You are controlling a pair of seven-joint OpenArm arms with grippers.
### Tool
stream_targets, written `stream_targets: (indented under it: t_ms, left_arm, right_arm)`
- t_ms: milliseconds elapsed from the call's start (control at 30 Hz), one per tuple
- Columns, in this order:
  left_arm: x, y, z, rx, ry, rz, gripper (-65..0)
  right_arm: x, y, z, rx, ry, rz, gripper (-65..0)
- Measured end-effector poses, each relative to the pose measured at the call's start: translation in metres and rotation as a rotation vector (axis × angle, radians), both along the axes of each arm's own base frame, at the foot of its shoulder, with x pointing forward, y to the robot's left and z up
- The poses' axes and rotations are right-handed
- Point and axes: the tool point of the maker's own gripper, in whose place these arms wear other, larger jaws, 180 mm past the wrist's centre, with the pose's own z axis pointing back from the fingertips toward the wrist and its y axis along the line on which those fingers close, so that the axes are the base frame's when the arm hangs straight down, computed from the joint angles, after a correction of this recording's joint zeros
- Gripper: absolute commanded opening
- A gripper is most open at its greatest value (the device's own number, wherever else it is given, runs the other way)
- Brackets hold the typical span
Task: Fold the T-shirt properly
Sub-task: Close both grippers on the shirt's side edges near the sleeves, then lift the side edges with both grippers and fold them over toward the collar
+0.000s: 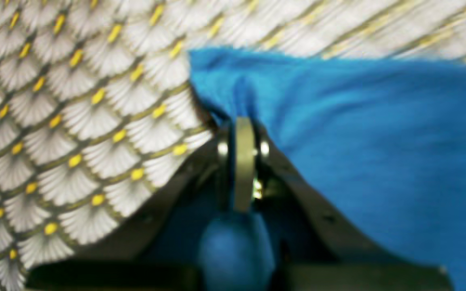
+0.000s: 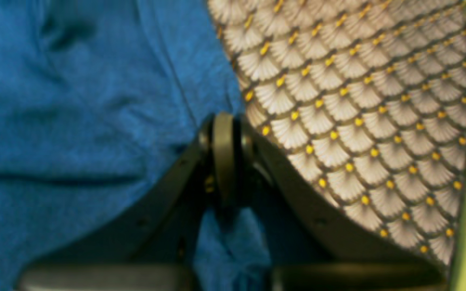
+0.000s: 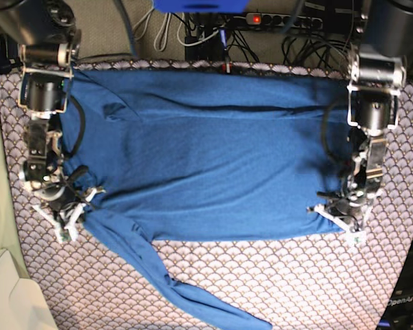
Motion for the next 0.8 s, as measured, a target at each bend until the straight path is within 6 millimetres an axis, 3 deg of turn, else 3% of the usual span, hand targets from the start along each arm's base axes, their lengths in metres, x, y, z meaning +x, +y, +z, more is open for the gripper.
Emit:
stream_targets:
  t_ms: [167, 300, 533, 800]
  left_arm:
    - [-0.009, 0.021, 0.021, -0.005, -0.02, 0.054, -64.6]
    - [-0.01, 0.011, 0.033, -0.008, -0.024, 0.018, -64.6]
    - [-0.024, 0.0, 0.039, 0.007, -0.043, -0.019, -64.6]
    - [-0.043, 0.013, 0.053, 0.007, -0.036, -0.005, -64.6]
  right_arm:
    - [-0.009, -0.013, 0.003, -0.019, -0.002, -0.027, -65.0]
    - [-0.014, -0.01, 0.015, -0.043, -0.03, -0.012, -65.0]
    - [-0.045, 0.005, 0.015, -0.096, 0.018, 0.082, -65.0]
    - [-0.077, 0.01, 0.012, -0.14, 0.035, 0.124, -65.0]
